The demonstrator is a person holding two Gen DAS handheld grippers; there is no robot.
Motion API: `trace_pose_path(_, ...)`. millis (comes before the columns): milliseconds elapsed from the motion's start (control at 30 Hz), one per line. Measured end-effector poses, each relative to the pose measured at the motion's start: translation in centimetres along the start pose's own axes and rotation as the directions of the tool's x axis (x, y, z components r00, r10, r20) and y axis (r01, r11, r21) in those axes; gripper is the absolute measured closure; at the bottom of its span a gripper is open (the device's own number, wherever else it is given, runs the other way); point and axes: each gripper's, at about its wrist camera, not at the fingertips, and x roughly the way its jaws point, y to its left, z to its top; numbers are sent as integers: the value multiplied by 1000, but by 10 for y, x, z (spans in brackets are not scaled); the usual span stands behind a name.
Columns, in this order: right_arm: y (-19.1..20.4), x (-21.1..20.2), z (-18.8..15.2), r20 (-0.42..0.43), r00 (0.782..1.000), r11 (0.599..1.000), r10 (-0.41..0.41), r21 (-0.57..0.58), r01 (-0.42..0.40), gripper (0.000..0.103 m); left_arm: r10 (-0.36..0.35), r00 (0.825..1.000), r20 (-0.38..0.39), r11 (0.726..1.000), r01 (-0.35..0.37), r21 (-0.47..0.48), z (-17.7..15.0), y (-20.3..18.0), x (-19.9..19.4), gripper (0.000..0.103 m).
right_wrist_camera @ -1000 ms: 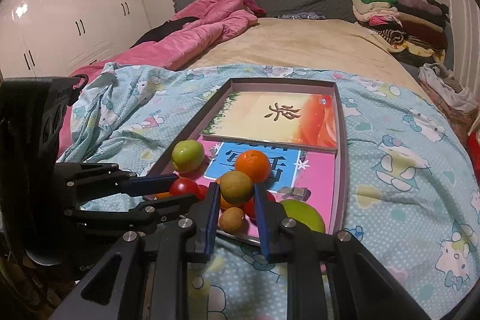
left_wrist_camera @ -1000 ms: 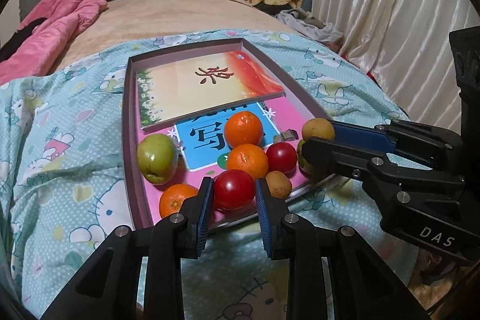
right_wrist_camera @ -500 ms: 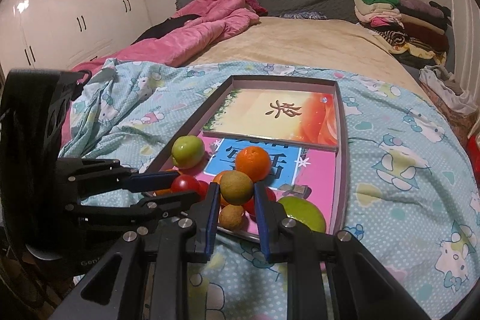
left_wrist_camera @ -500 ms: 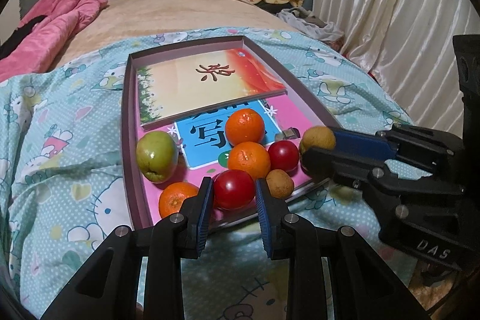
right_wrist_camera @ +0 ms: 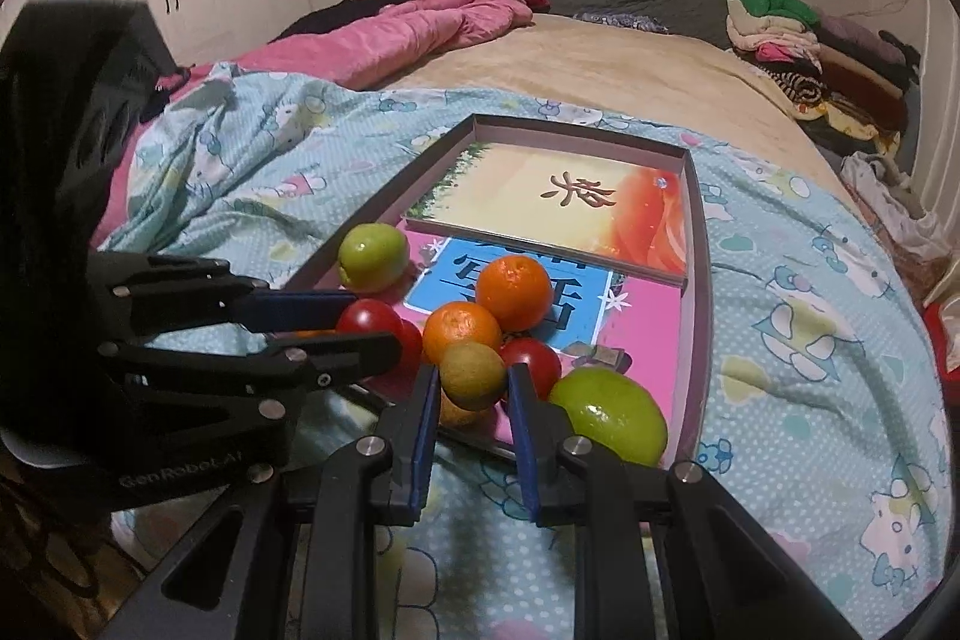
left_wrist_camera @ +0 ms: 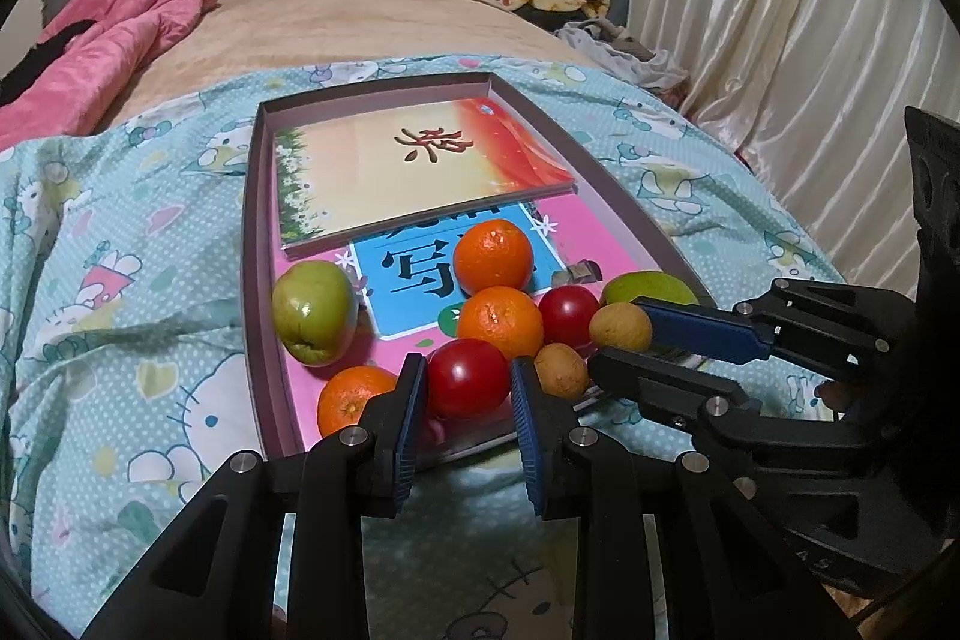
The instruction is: Organize fruits
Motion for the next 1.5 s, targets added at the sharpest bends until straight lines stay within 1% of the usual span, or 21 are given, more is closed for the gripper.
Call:
trace_pose_path(133, 1, 1, -2, -3, 1000, 1000, -16, -11, 16, 80, -34, 999, -1, 999, 34, -11, 0, 0, 0, 74)
trace_pose_path(233, -1, -3, -4, 9, 1000, 1000, -26, -11, 26, 73, -35, 999, -9, 999, 35, -5, -1, -2, 2, 74)
trace_pose_path(300, -2, -7, -5, 22, 999, 1000, -25, 0, 25, 64, -39, 999, -8, 999, 39, 0, -1, -4, 2, 74)
trace_pose_path(467, -9, -17, -4, 63, 998, 999, -30, 31, 28, 61, -40, 999, -17, 999, 41, 9, -2, -6, 4, 74)
trace_pose_path(567, -14, -24, -4, 93, 994, 997, -51, 63, 45, 47, -41, 999, -17, 999, 41, 8, -2, -6, 4, 74)
trace_pose_path(700, -24, -29, -2, 117, 991, 993, -57, 111, 44, 38, -40, 999, -20, 999, 40, 7, -2, -6, 6, 74)
trace_pose_path(933, -32, -29, -4, 118, 991, 987, -69, 155, 51, 34, -44, 999, -30, 999, 44, 2, -2, -4, 6, 73)
trace_pose_path(1067, -34, -30, -4, 118, 990, 984, -76, 167, 55, 31, -47, 999, -23, 999, 47, -2, -2, -4, 4, 71)
trace_pose_path(1100, -34, -29, -4, 118, 990, 984, -73, 167, 53, 30, -49, 999, -20, 999, 49, -5, -2, -4, 3, 70)
trace_pose_path(1233, -36, -30, -5, 121, 990, 982, -78, 182, 55, 29, -58, 998, -12, 998, 58, -30, -1, -1, -1, 61)
trace_pose_path(1300, -37, -32, -6, 125, 989, 979, -82, 193, 57, 23, -53, 999, -3, 998, 53, -47, 0, 1, -4, 57)
trace_pose_path(1400, -39, -37, -7, 141, 986, 975, -84, 217, 52, 21, -48, 999, 19, 996, 49, -75, 0, 3, -12, 46)
trace_pose_path(1433, -40, -39, -7, 149, 985, 974, -81, 223, 46, 20, -44, 999, 28, 995, 46, -87, 0, 4, -16, 40)
trace_pose_path(1467, -40, -42, -8, 157, 984, 973, -82, 228, 44, 17, -40, 999, 35, 995, 43, -95, 0, 5, -18, 36)
trace_pose_path(1500, -40, -44, -8, 165, 983, 971, -86, 233, 45, 14, -33, 998, 45, 994, 38, -103, 0, 5, -22, 35)
